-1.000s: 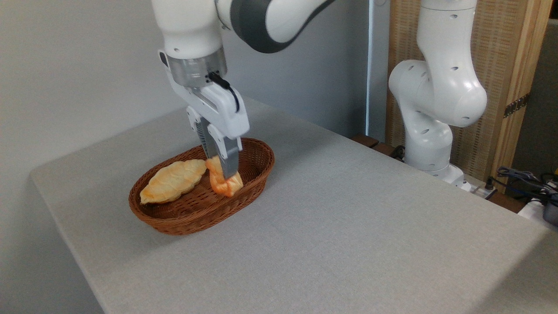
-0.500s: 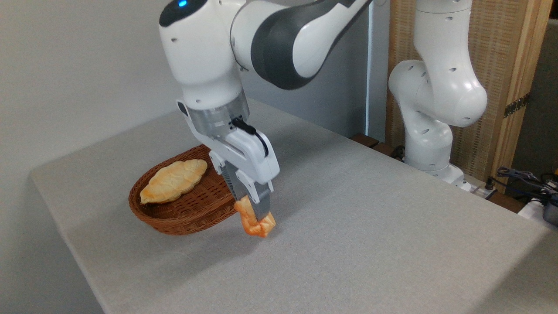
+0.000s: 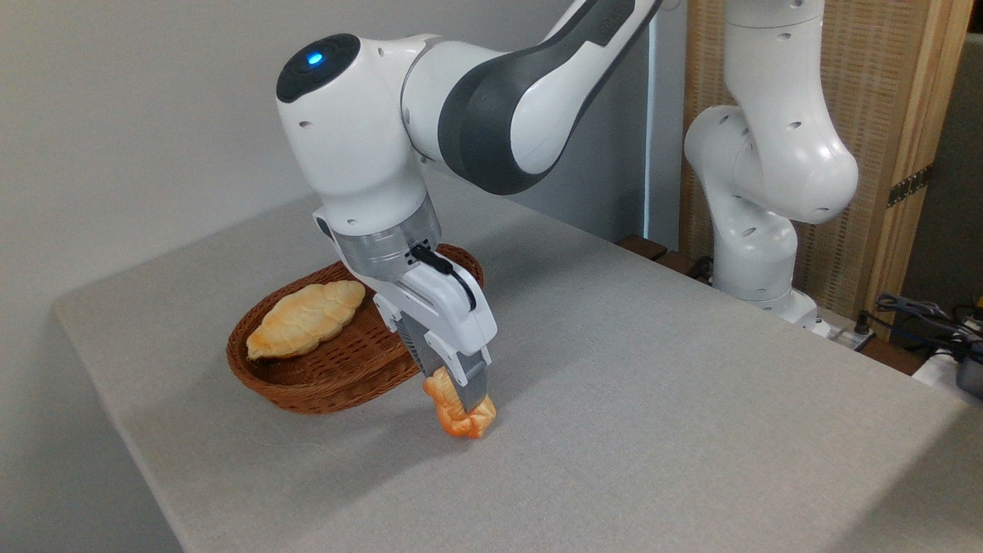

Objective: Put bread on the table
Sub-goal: 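Open the gripper to release the roll and raise it away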

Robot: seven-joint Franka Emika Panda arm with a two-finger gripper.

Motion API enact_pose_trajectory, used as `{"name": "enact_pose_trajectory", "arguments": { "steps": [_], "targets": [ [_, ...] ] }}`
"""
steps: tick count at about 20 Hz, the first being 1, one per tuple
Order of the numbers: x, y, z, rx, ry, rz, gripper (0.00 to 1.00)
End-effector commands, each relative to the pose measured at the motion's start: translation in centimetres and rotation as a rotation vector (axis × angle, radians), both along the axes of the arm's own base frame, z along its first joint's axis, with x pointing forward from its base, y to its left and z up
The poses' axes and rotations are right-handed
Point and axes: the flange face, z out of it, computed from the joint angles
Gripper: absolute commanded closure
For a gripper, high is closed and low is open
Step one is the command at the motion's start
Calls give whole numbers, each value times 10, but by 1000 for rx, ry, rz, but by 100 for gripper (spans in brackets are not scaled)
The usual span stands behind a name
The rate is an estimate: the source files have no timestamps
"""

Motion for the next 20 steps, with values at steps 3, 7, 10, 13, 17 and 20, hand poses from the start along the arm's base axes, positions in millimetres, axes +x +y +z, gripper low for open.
{"name": "enact_pose_trajectory", "arguments": {
  "steps": [3, 7, 10, 13, 17, 20],
  "targets": [
    [3, 3, 11, 12, -38, -13, 0],
    [7, 3, 24, 8, -76, -11, 0],
    [10, 0, 52, -2, -149, -12, 0],
    [14, -7, 79, -7, -202, -18, 0],
    [13, -33, 93, -16, -257, -38, 0],
    [13, -35, 106, -14, -280, 32, 0]
  ]
}}
